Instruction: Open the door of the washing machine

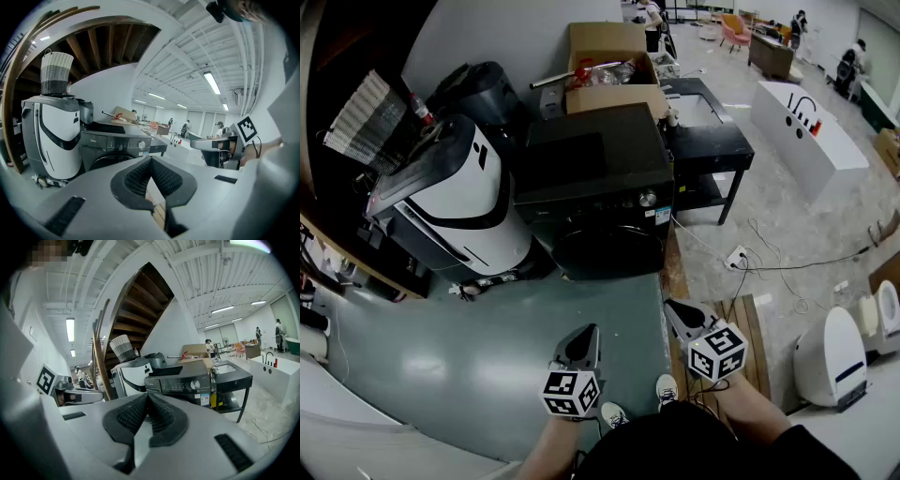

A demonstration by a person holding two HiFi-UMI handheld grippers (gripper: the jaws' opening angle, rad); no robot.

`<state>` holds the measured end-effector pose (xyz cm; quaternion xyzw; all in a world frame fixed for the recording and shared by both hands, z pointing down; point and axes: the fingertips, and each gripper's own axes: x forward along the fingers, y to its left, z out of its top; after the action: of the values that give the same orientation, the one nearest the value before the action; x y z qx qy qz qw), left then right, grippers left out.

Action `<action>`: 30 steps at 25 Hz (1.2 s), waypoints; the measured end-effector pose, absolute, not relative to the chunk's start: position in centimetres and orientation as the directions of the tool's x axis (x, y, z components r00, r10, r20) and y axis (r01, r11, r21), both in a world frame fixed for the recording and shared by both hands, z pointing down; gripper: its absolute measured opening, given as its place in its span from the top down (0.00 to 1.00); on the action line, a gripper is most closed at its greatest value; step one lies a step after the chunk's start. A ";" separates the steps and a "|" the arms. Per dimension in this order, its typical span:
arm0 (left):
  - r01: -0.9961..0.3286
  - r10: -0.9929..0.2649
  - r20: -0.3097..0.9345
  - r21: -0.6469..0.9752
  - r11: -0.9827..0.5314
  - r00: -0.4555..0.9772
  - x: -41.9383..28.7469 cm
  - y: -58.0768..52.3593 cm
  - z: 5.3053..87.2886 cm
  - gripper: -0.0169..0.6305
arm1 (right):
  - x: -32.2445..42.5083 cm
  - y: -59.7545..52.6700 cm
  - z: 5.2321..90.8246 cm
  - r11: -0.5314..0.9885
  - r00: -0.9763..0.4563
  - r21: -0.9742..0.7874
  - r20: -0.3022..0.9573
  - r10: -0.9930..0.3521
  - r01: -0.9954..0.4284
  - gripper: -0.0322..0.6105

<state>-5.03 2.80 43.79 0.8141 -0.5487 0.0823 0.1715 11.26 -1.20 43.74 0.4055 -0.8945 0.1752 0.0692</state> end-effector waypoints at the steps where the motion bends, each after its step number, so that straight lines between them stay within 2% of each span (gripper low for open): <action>1: -0.922 -0.865 0.322 0.190 -0.339 0.384 -5.1 2.8 43.7 0.95 | 11.2 -1.2 43.7 0.611 -0.662 -0.256 0.265 -0.701 -0.750 0.92; 30: -0.924 -0.879 0.295 0.202 -0.326 0.375 -2.1 0.4 43.4 0.95 | 13.9 -4.1 42.7 0.653 -0.710 -0.289 0.185 -0.679 -0.700 0.92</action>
<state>-2.07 0.37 43.39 0.8115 -0.5553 0.0659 0.1695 13.85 -4.05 42.68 0.3796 -0.9086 0.1717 0.0302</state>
